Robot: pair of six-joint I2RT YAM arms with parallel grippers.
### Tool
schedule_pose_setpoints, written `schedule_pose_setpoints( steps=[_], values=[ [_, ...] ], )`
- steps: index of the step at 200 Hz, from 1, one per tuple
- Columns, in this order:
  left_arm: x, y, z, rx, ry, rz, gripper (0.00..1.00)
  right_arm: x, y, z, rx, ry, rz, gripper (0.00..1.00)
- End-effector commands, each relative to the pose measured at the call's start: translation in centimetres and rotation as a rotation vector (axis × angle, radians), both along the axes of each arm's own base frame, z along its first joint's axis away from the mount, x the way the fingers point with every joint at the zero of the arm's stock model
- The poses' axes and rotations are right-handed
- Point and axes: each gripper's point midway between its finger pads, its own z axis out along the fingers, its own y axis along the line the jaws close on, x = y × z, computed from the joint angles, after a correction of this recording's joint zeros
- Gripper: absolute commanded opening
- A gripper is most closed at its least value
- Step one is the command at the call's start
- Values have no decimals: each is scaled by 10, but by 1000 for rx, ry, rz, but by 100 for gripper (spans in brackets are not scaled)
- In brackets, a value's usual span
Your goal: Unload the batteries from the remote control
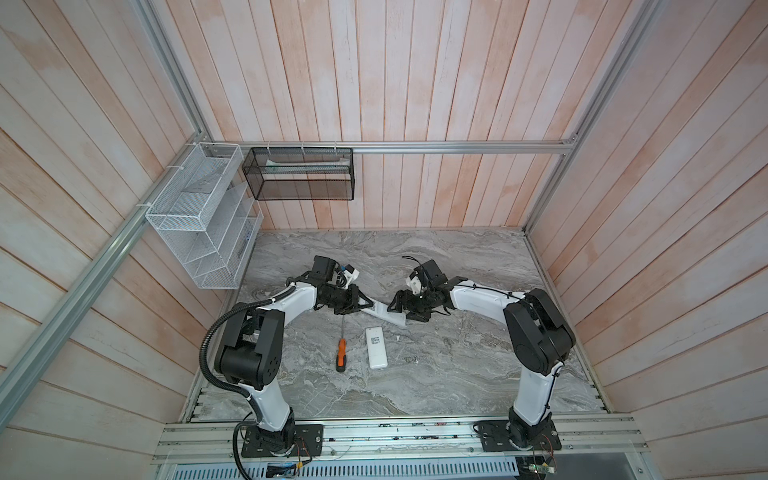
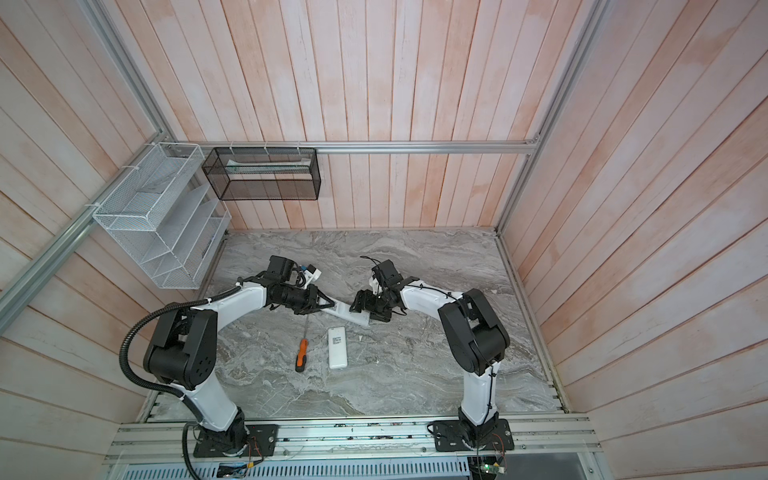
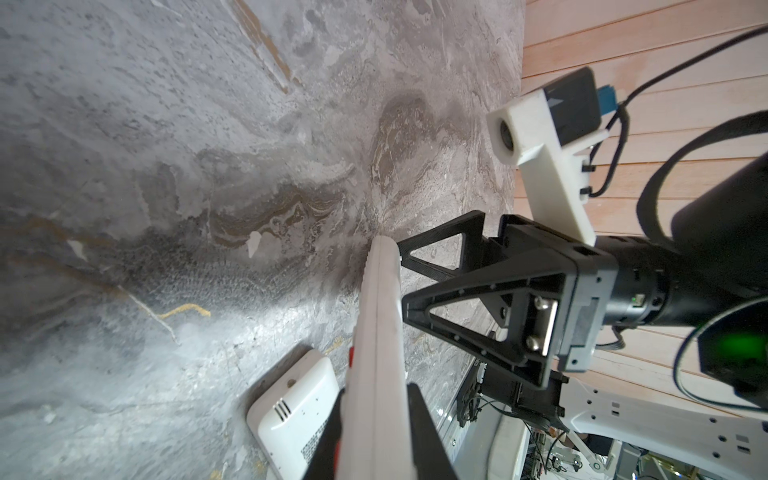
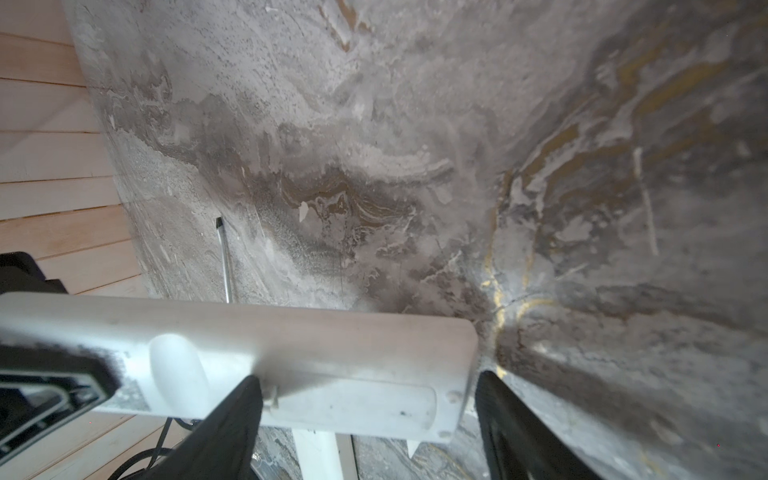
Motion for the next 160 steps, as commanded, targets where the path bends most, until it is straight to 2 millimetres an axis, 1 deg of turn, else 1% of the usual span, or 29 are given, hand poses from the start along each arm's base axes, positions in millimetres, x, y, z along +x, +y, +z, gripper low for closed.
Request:
schedule_pose_setpoints(
  steps=[1, 26, 62, 91, 107, 126, 160],
  values=[
    [-7, 11, -34, 134, 26, 9, 0, -29, 4, -28, -72, 73, 52, 83],
    [-7, 11, -33, 133, 22, 10, 0, -31, 7, -29, -78, 74, 61, 84],
    [-8, 11, -33, 133, 21, 11, 0, -32, 5, -33, -94, 86, 52, 83],
    [-9, 11, -34, 132, 21, 9, 0, -30, 3, -36, -117, 100, 41, 83],
    [-8, 12, -32, 134, 13, 10, 0, -27, 3, -36, -140, 103, 33, 80],
    [-7, 12, -29, 143, 0, 13, 0, -26, -5, -40, -212, 117, 18, 78],
    [-2, 17, -21, 196, -60, 32, 0, -25, -28, -44, -426, 133, 1, 78]
  ],
)
